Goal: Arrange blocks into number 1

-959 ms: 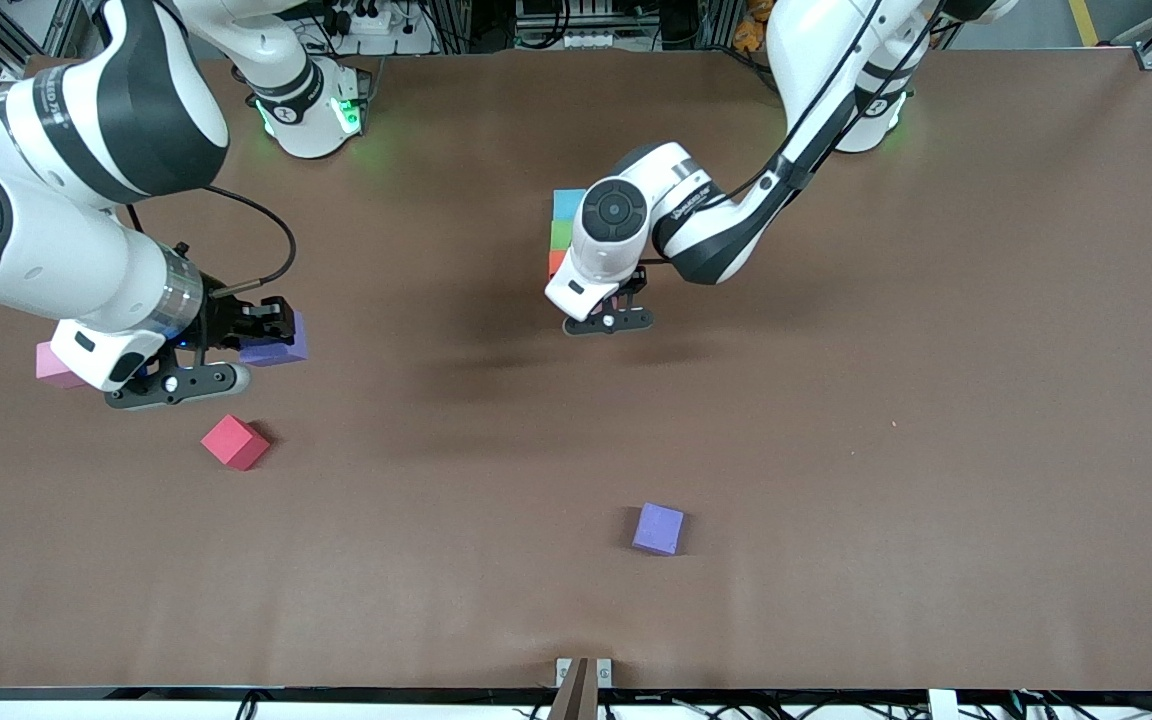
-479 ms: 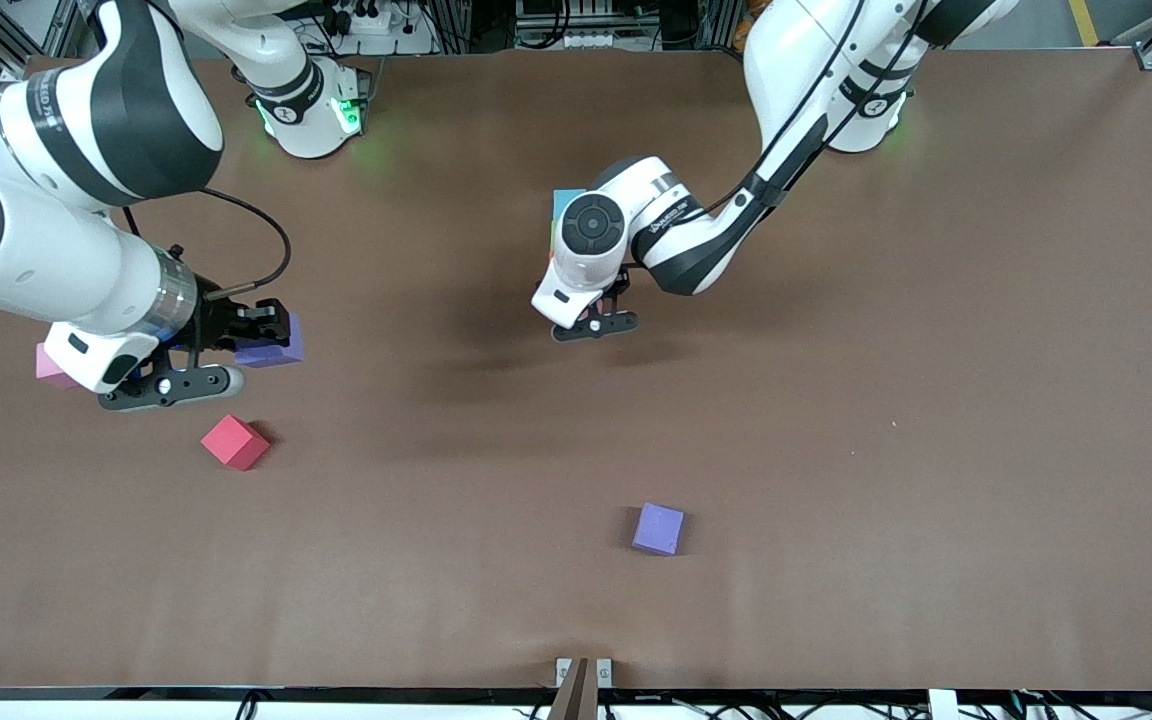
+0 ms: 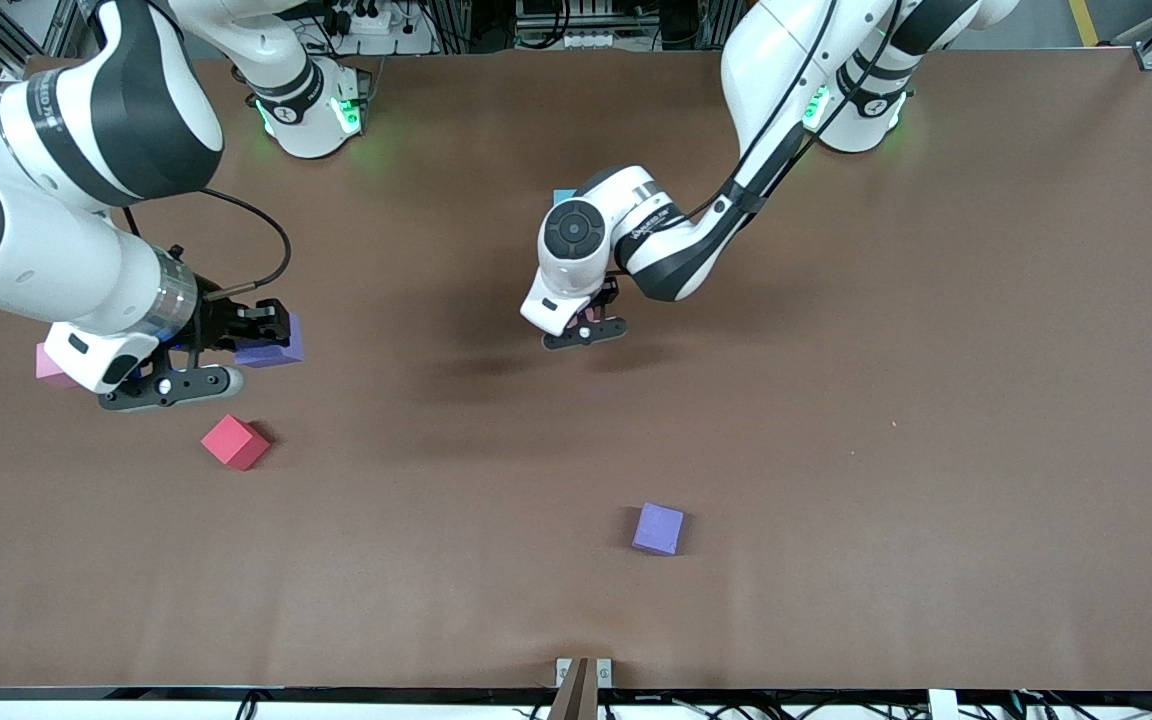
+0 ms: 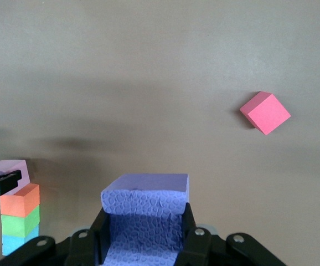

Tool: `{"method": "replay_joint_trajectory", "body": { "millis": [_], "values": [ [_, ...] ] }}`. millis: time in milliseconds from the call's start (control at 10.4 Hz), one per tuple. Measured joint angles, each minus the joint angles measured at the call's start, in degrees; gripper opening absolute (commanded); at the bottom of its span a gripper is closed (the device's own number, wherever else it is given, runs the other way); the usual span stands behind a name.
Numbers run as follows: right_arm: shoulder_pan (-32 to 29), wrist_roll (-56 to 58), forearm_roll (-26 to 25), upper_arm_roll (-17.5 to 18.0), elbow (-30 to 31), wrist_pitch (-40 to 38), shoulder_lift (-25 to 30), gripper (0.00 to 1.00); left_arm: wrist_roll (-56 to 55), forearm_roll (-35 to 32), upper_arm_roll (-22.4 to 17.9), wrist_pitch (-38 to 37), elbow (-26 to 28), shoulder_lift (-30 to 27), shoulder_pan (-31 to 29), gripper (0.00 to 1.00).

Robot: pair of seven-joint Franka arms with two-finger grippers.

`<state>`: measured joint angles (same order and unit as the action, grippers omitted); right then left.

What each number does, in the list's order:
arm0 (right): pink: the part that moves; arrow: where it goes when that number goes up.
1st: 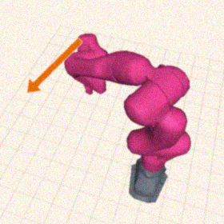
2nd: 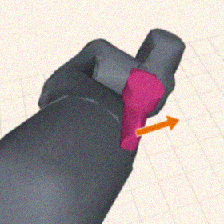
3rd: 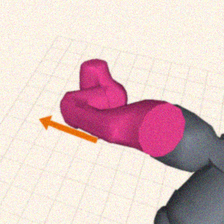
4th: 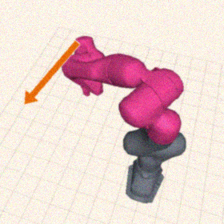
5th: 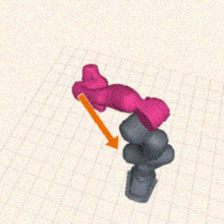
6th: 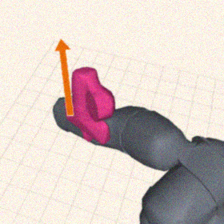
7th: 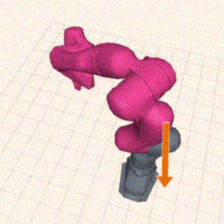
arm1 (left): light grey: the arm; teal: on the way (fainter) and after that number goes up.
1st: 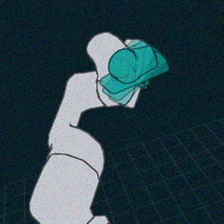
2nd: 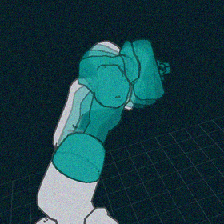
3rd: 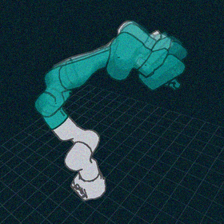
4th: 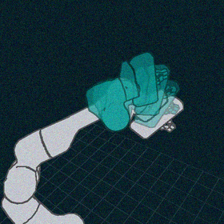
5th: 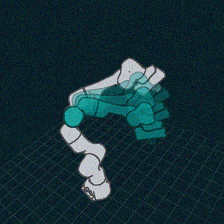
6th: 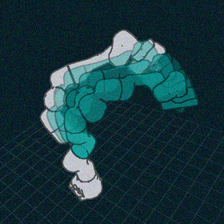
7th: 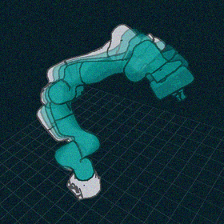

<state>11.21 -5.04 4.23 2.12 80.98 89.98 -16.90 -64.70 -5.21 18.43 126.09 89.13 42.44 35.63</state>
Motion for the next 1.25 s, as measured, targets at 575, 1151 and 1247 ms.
{"method": "replay_joint_trajectory", "body": {
  "millis": [575, 1151, 1247],
  "values": [
    [0.03, 0.00, 0.00, 0.01, 0.02, 0.21, -0.22, 0.00, -0.17, -3.04, -0.15, 1.57, -0.03, 0.69, 1.44, 0.51],
    [0.06, 0.00, 0.00, 0.01, 0.27, 0.33, -0.25, 0.00, -0.73, -3.04, -0.39, 1.64, 1.22, 0.95, 2.25, 0.57],
    [0.07, 0.00, 0.00, 0.02, 0.32, 0.37, -0.25, 0.00, -0.73, -3.04, -0.41, 1.64, 1.50, 0.96, 2.25, 0.78]
  ]
}}
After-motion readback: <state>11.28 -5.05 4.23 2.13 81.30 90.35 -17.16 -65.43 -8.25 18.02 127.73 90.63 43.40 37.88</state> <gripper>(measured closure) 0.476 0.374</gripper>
